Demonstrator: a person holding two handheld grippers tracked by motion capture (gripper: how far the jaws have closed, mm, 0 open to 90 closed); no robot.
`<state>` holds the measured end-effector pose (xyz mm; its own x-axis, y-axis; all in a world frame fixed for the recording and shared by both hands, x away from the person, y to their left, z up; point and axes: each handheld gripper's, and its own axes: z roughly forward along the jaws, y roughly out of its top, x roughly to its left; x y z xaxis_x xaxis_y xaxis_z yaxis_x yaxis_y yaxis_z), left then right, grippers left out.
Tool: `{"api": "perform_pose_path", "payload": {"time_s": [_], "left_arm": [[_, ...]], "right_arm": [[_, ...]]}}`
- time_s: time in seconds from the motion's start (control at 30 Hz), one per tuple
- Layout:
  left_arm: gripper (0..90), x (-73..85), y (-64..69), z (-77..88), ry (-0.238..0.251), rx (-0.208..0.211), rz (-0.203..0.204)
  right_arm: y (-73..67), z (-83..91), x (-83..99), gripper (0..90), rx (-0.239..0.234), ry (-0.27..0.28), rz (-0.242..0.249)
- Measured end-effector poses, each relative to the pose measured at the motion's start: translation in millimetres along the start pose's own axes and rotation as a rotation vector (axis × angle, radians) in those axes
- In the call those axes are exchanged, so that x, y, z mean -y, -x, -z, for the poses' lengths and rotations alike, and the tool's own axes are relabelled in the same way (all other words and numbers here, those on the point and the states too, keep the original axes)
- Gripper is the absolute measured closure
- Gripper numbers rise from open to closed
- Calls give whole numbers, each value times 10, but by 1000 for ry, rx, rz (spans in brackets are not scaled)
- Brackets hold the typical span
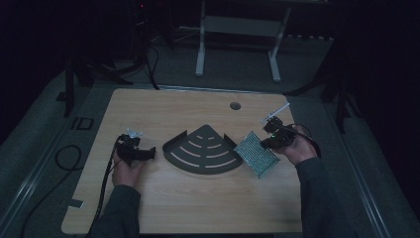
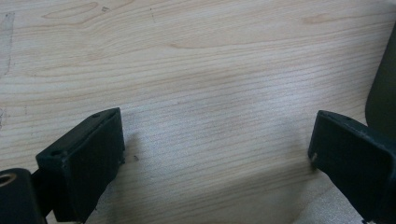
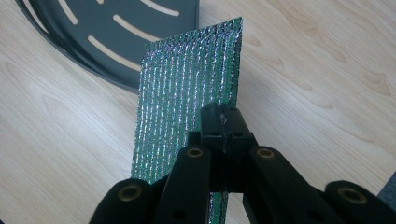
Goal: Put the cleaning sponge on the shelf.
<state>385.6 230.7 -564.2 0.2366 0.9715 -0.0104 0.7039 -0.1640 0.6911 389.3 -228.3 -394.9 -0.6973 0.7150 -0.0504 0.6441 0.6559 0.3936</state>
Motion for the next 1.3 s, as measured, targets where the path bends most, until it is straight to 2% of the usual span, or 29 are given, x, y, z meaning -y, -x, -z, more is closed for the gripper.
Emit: {"api": "perform_pose_path", "payload": {"time_s": [0.57,0.73,1.3], "left_arm": [[41,1,1,-2,2,-1,1],[41,0,0,-1,1,-1,0],[41,0,-1,0,0,0,-1]], "right_arm": [[-67,-40,-180,898,-24,29,7],[-80,-51,-227,898,-9,26,8],[-109,-80,-424,898,-14,41,7]]}}
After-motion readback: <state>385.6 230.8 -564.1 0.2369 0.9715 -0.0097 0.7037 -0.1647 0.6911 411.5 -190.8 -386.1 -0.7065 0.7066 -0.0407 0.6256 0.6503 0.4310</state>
